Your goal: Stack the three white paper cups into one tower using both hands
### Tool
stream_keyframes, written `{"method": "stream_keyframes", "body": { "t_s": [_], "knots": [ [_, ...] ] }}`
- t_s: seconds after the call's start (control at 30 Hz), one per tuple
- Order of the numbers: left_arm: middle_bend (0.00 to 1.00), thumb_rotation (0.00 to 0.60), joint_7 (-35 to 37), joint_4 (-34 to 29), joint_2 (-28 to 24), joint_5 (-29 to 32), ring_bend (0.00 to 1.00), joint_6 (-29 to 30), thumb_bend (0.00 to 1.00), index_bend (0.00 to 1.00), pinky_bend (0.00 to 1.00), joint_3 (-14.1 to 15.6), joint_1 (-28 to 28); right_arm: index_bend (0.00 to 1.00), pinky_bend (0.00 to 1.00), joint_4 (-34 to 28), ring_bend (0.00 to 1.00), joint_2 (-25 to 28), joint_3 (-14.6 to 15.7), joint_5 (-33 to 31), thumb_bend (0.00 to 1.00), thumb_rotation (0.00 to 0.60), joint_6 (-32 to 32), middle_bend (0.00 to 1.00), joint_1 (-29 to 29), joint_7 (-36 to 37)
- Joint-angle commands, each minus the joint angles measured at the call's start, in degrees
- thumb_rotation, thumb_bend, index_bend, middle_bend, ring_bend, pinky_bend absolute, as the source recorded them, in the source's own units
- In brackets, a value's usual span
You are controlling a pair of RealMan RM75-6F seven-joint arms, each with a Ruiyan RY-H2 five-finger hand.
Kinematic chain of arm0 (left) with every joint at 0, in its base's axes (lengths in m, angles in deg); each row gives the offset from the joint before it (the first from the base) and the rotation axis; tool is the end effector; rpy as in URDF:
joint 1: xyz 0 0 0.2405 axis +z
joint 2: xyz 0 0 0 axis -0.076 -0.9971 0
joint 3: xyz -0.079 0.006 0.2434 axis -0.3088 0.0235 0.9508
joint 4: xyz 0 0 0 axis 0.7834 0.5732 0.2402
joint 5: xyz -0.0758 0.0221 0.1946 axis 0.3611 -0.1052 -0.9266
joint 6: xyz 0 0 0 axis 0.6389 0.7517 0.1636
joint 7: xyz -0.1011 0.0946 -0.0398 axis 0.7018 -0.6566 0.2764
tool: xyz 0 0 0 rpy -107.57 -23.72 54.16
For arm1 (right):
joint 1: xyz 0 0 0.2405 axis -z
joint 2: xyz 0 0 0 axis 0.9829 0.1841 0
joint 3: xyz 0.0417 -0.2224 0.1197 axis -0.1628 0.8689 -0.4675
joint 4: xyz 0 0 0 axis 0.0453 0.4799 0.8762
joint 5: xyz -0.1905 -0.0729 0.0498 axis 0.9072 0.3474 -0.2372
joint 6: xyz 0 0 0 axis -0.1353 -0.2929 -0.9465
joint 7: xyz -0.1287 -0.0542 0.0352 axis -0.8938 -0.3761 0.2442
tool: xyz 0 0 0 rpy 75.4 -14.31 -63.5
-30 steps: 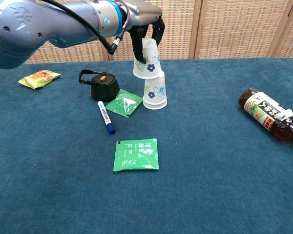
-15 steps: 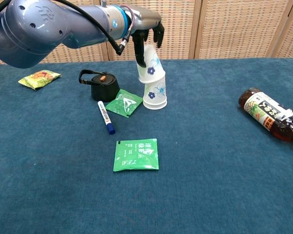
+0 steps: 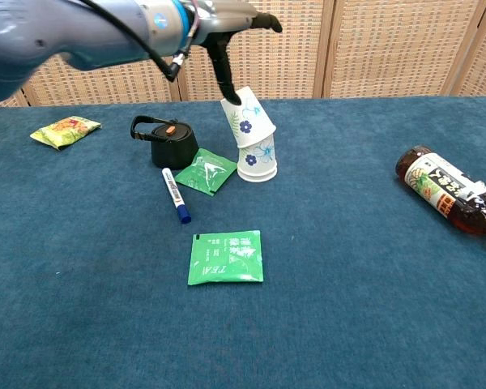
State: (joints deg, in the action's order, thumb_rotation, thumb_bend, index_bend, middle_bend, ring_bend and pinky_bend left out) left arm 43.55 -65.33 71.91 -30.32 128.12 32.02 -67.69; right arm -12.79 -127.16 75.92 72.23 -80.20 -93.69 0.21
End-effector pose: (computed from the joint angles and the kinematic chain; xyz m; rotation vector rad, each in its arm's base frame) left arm 0.0150 0.4510 -0.0001 -1.9721 -0.6371 -0.9359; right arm -0.2907 -0.2462 0.1665 1.4457 -0.7821 1.0134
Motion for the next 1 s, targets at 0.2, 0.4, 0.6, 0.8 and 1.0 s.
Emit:
{"method": "stream_keyframes", "body": {
  "t_s": [0.2,0.4,0.6,0.8,1.0],
  "knots": [
    [0.04,0.600,20.17,-7.16,-5.34,-6.84,0.08,-0.05,0.70,0.18,0.24,0.06,10.00,0.00,0.00,-0.55,0.00,0.02,0.13,1.04,0.00,0.600,-0.40,0.00,0.23,-0.35],
    [0.06,0.600,30.19,-0.97,-1.75,-9.40,0.10,-2.82,0.70,0.20,0.25,-0.72,11.25,0.00,0.00,-0.54,0.00,0.00,0.02,1.10,0.00,0.600,-0.10,0.00,0.19,-0.28],
    [0.06,0.600,34.01,4.11,2.05,-11.93,0.10,-3.15,0.70,0.20,0.25,-1.08,10.45,0.00,0.00,-0.19,0.00,0.01,-0.23,0.57,0.00,0.600,0.34,0.00,0.20,0.06],
    [0.06,0.600,37.08,9.65,6.62,-14.12,0.10,-5.45,0.70,0.20,0.25,-1.43,7.91,0.00,0.00,0.24,0.00,0.11,-0.63,-0.24,0.00,0.600,0.82,0.00,0.25,0.63],
    [0.06,0.600,36.96,12.59,8.94,-16.11,0.10,-6.07,0.69,0.20,0.25,-1.08,5.99,0.00,0.00,0.54,0.00,0.17,-0.85,-0.62,0.00,0.600,1.03,0.00,0.29,1.02]
  ]
}}
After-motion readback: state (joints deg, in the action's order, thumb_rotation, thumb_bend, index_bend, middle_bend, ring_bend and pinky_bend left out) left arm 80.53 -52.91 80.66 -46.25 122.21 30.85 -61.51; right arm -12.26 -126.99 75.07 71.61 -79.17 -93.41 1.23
